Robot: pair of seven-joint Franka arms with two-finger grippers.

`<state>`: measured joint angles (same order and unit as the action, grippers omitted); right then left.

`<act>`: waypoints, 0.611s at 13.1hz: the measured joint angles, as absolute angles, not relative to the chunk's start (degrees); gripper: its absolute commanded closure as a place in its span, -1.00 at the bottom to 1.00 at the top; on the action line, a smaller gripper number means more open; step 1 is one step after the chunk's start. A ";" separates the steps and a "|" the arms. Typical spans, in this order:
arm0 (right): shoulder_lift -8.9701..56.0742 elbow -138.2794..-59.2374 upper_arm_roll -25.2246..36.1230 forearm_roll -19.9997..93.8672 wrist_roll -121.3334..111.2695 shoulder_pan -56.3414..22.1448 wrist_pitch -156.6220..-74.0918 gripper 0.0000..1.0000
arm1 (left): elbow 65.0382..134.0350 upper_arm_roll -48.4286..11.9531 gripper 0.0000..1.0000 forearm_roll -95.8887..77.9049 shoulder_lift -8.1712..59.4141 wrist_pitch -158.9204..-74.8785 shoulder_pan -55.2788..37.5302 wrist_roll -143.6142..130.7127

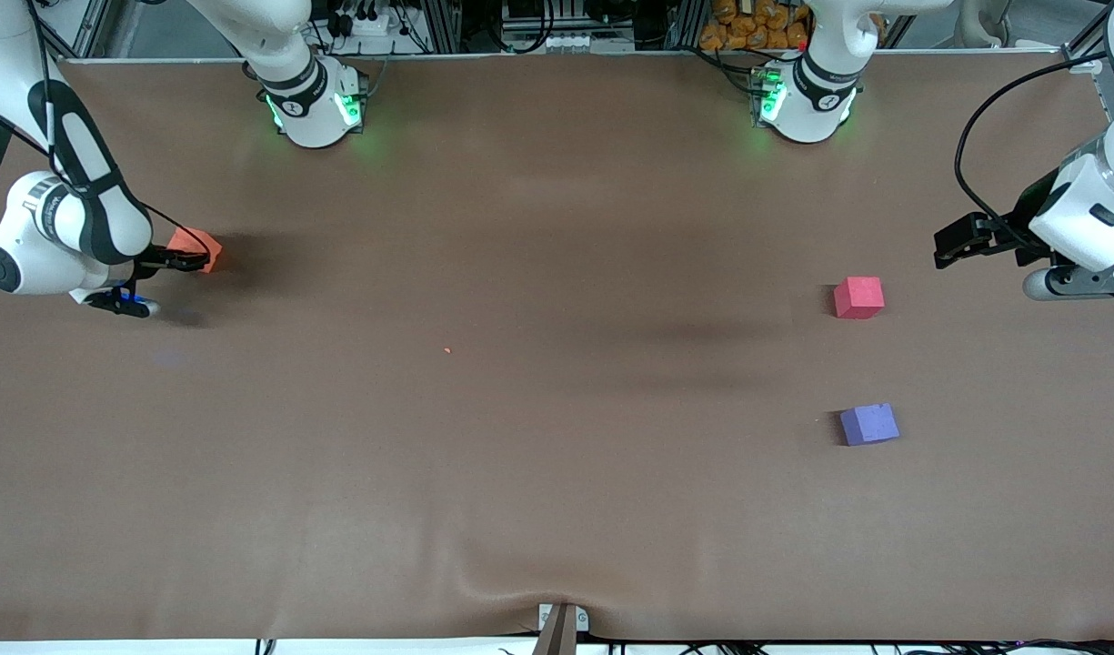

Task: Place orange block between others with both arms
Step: 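Reach the right gripper down to the orange cube and grasp it, then carry the orange cube with the right gripper toward the table middle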

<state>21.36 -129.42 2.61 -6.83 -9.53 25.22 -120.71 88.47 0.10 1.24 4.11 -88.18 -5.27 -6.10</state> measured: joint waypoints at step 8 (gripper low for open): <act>21.22 -127.67 1.44 -4.71 -9.46 15.48 -120.02 1.00 | 88.47 0.02 -1.00 1.24 4.16 -88.26 -5.55 -6.10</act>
<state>21.22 -127.67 1.44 -4.71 -9.46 15.48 -120.02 88.47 0.02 1.24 4.16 -88.26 -5.55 -6.10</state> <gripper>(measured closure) 0.463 0.000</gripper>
